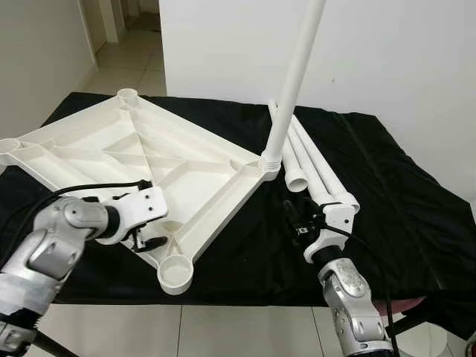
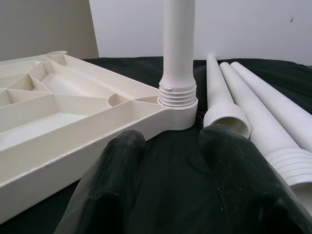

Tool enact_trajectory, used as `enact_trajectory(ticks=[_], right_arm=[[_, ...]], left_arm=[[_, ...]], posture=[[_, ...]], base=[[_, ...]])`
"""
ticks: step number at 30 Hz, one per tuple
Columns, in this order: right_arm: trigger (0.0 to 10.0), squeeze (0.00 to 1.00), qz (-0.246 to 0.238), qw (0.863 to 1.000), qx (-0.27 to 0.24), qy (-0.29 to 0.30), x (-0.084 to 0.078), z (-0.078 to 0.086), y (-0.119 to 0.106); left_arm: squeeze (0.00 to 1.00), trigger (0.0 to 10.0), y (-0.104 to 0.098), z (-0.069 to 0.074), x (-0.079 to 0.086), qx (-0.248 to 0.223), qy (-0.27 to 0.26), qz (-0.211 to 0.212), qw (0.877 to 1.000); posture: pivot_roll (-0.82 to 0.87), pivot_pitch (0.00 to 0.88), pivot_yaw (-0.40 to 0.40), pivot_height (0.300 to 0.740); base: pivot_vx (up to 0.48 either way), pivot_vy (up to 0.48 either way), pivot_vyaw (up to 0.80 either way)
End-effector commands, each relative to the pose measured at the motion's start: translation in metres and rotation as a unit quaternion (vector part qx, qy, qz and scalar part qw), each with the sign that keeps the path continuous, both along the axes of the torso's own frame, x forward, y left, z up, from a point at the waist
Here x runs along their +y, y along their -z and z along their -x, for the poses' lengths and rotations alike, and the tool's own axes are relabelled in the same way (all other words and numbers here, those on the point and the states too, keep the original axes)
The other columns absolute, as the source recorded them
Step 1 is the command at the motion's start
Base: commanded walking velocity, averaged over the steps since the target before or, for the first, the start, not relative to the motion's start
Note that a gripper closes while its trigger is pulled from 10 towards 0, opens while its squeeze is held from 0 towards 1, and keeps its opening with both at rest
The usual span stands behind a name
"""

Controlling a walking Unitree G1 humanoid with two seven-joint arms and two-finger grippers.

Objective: Building children table

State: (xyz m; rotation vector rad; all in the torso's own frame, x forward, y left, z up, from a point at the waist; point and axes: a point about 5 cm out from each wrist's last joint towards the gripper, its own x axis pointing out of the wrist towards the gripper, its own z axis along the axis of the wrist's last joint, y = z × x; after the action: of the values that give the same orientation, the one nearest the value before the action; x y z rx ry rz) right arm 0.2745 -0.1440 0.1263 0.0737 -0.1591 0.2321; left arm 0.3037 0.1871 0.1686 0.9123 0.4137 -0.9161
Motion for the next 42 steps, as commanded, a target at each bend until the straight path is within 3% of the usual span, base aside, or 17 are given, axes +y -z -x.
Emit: enact_trajectory(ticks=[1,6,11,15,19,27,28,29,30,31,32,33,34,36,37,42], right_arm=[[10.0,0.0,0.006,1.0,0.001,0.005,-0.003,0.0,0.001],[10.0,0.0,0.007,1.0,0.0,0.009,-0.004,0.001,0.002],[10.0,0.0,0.008,1.0,0.0,0.01,-0.005,0.002,0.001],[10.0,0.0,0.01,1.0,0.0,0.009,-0.005,0.001,0.001],[10.0,0.0,0.014,1.0,0.001,0.001,-0.005,0.001,0.002],[10.0,0.0,0.016,1.0,0.001,-0.003,-0.004,0.0,0.002],[10.0,0.0,0.017,1.0,0.001,-0.004,-0.004,0.0,0.002],[10.0,0.0,0.018,1.0,0.002,-0.005,-0.004,0.001,0.002],[10.0,0.0,0.018,1.0,0.002,-0.005,-0.004,0.001,0.002],[10.0,0.0,0.019,1.0,0.002,-0.006,-0.004,0.001,0.002],[10.0,0.0,0.019,1.0,0.003,-0.007,-0.004,0.001,0.002],[10.0,0.0,0.019,1.0,0.003,-0.007,-0.004,0.001,0.002],[10.0,0.0,0.021,1.0,0.002,-0.007,-0.004,0.001,0.002],[10.0,0.0,0.021,1.0,0.002,-0.007,-0.004,0.001,0.002],[10.0,0.0,0.022,1.0,0.001,-0.007,-0.005,0.0,0.002],[10.0,0.0,0.024,1.0,0.0,-0.005,-0.006,0.001,0.002]], left_arm=[[0.0,10.0,0.001,-0.006,-0.002,-0.014,-0.015,-0.002,1.0],[0.0,10.0,0.001,-0.017,-0.005,-0.016,-0.034,0.009,0.999],[0.0,10.0,0.006,-0.018,-0.006,0.005,-0.031,0.008,0.999],[0.0,10.0,0.011,-0.016,-0.007,0.027,-0.025,0.013,0.999],[0.0,10.0,0.023,-0.005,-0.016,0.076,0.021,0.033,0.996],[0.0,10.0,0.029,0.001,-0.022,0.115,0.04,0.064,0.99],[0.0,4.7,0.03,0.001,-0.023,0.12,0.042,0.069,0.989],[0.0,1.5,0.031,0.0,-0.024,0.126,0.046,0.073,0.988],[0.0,1.5,0.031,0.0,-0.024,0.126,0.046,0.073,0.988],[0.0,2.2,0.032,0.001,-0.026,0.129,0.052,0.072,0.988],[0.0,3.9,0.034,0.001,-0.027,0.132,0.057,0.069,0.987],[0.0,3.9,0.034,0.001,-0.027,0.132,0.057,0.069,0.987],[0.0,1.7,0.036,0.002,-0.028,0.137,0.061,0.067,0.986],[0.0,2.0,0.037,0.003,-0.029,0.141,0.066,0.066,0.986],[0.0,1.5,0.038,0.004,-0.031,0.144,0.071,0.065,0.985],[0.0,1.5,0.042,0.006,-0.035,0.146,0.073,0.069,0.984]], posture=[[-0.01,0.0,-0.065,0.74],[-0.02,0.0,-0.055,0.74],[-0.02,0.0,-0.049,0.74],[-0.02,0.0,-0.048,0.74],[-0.02,0.0,-0.053,0.74],[-0.02,0.0,-0.055,0.74],[-0.01,0.0,-0.056,0.74],[-0.02,0.0,-0.057,0.74],[-0.02,0.0,-0.057,0.74],[-0.02,0.0,-0.057,0.74],[-0.02,0.0,-0.055,0.74],[-0.02,0.0,-0.055,0.74],[-0.02,0.0,-0.055,0.74],[-0.02,0.0,-0.053,0.74],[-0.02,0.0,-0.051,0.74],[-0.03,0.0,-0.046,0.74]], base=[[0.0,0.0,0.0],[0.0,0.0,0.0],[0.0,0.0,0.0],[0.0,0.0,0.0],[0.0,0.0,0.0],[0.0,0.0,0.0],[0.0,0.0,0.0],[0.0,0.0,0.0],[0.0,0.0,0.0],[0.0,0.0,0.0],[0.0,0.0,0.0],[0.0,0.0,0.0],[0.0,0.0,0.0],[0.0,0.0,0.0],[0.0,0.0,0.0],[0.0,0.0,0.0]])
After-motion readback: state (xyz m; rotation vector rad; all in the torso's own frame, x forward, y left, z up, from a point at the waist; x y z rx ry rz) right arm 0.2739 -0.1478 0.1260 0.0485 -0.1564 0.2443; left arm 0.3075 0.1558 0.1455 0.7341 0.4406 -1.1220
